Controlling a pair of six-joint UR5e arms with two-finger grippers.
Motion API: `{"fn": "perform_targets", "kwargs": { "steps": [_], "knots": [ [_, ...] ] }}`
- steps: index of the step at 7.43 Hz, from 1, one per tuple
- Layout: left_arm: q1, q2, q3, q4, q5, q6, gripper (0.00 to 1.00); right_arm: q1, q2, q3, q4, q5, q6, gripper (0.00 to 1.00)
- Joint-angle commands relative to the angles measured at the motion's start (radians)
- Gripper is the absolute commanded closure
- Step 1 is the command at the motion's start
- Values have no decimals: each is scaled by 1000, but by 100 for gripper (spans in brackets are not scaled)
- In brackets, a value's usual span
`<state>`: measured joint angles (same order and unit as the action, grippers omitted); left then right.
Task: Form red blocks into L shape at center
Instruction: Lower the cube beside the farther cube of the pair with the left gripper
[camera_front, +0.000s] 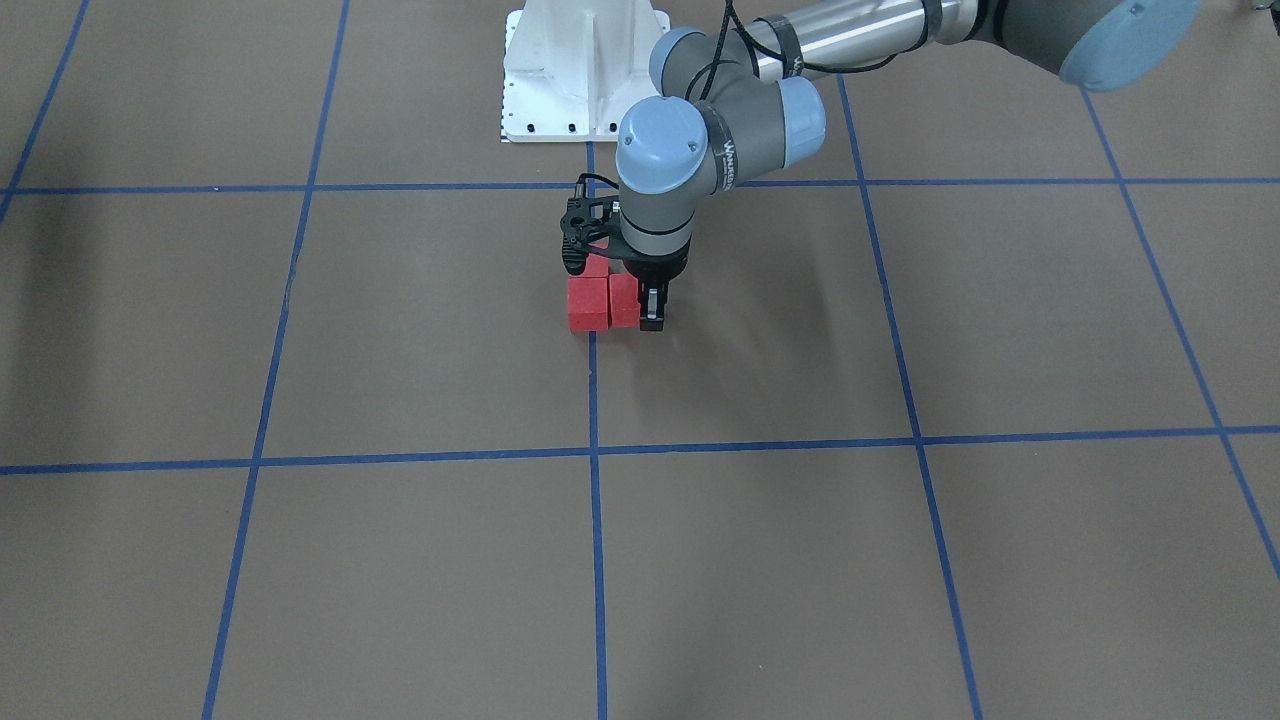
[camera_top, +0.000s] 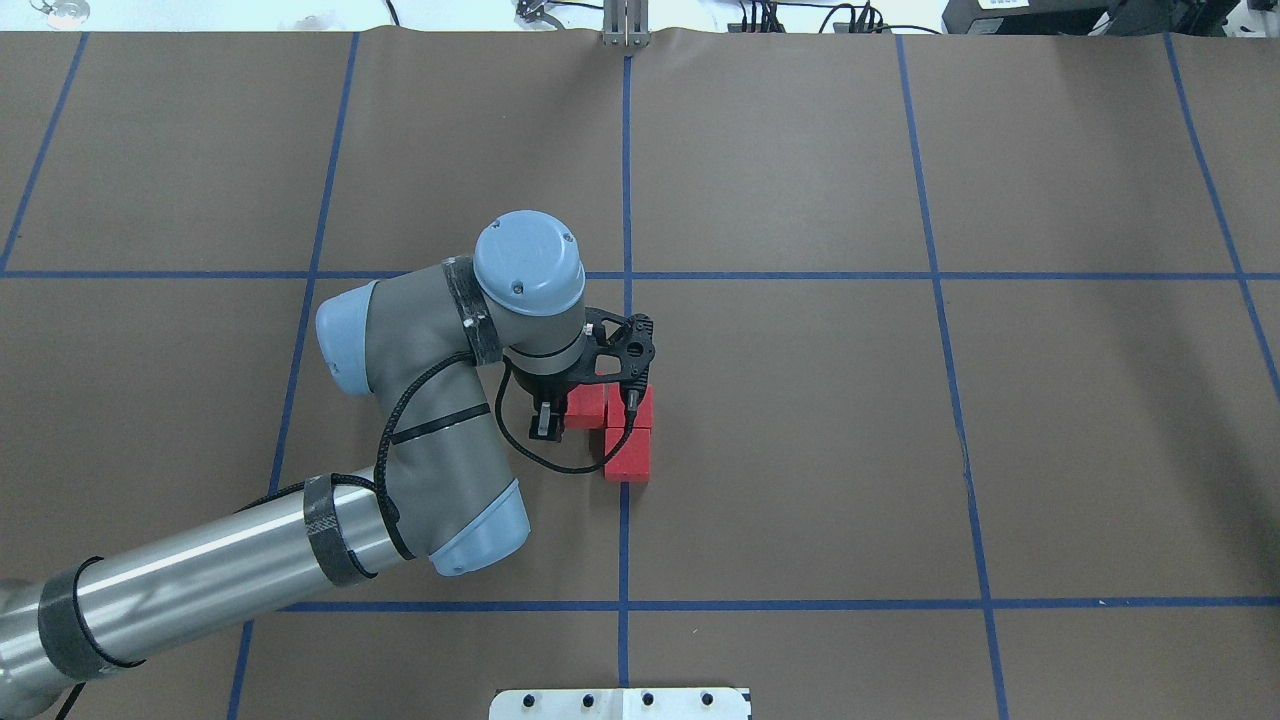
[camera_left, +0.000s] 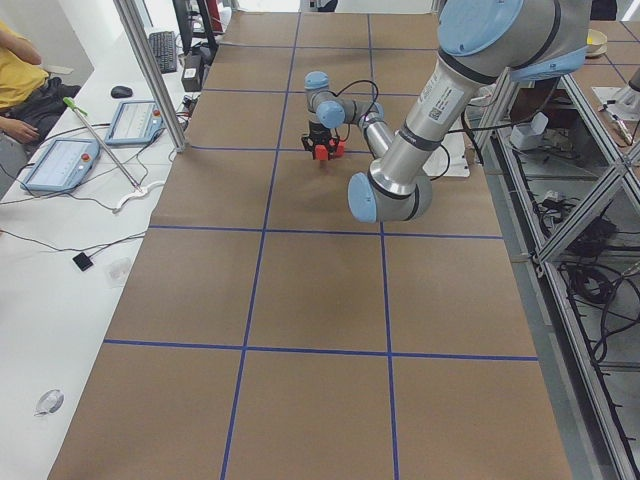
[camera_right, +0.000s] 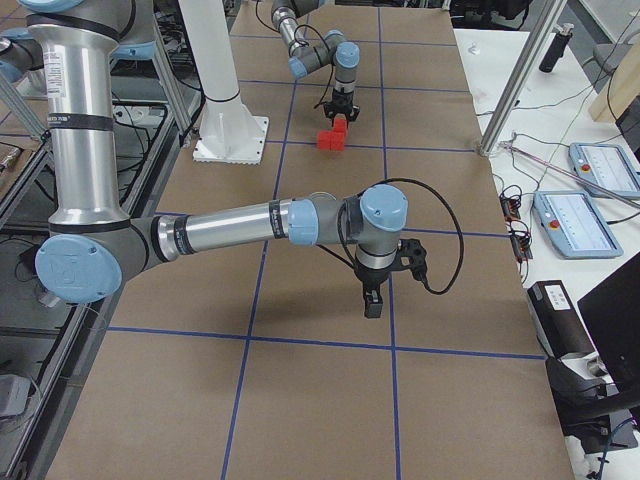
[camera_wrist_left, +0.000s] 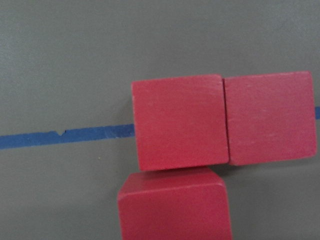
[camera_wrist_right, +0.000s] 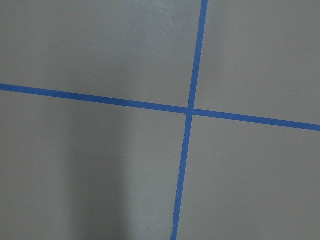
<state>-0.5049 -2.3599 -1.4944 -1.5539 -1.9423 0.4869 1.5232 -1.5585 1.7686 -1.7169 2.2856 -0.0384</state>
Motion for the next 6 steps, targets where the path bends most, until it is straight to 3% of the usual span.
{"fn": "perform_targets", "kwargs": {
  "steps": [1, 6],
  "knots": [
    [5, 1, 3, -2, -1, -1, 75, 0, 2, 0, 0, 0, 0, 0],
    [5, 1, 17, -15, -1, -1, 71, 0, 3, 0, 0, 0, 0, 0]
  ]
}}
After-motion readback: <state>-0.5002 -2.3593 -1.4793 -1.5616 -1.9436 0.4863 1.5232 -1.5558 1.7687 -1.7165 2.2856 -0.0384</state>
